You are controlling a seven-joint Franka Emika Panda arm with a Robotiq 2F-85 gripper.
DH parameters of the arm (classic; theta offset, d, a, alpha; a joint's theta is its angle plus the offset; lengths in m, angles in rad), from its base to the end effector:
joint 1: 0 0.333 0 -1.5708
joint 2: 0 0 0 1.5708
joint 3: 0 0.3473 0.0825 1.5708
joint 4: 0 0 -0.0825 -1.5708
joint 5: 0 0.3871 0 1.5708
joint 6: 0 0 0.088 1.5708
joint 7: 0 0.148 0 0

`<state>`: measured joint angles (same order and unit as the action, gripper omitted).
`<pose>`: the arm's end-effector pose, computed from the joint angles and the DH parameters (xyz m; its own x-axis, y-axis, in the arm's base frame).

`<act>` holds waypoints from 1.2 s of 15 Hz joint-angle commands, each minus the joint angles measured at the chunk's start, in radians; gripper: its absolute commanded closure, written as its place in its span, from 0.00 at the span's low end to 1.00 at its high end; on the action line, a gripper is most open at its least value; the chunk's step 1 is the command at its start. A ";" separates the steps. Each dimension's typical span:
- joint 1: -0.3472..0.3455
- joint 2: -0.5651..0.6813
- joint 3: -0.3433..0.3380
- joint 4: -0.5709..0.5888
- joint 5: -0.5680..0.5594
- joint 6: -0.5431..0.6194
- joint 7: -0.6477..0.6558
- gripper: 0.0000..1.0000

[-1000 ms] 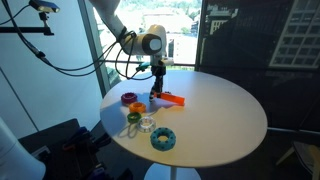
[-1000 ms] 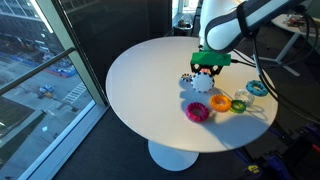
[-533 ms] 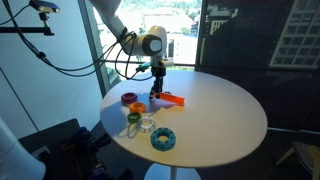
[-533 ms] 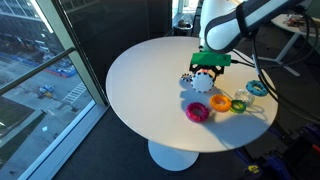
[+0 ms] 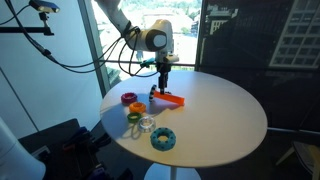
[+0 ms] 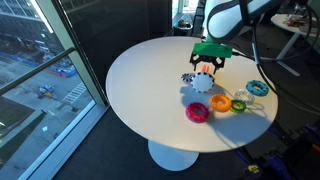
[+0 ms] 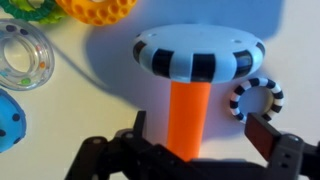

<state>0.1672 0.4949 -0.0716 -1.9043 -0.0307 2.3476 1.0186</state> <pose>0.6375 0.0614 0.2185 0.6273 -0.7785 0.0196 -0.7775 -0.6247 0.0725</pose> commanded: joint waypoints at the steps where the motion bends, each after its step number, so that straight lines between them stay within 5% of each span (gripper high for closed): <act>1: -0.019 -0.011 0.001 0.019 0.014 -0.017 -0.018 0.00; 18: -0.023 0.098 -0.025 0.126 0.013 -0.002 0.004 0.00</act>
<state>0.1520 0.5610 -0.0970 -1.8230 -0.0306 2.3560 1.0206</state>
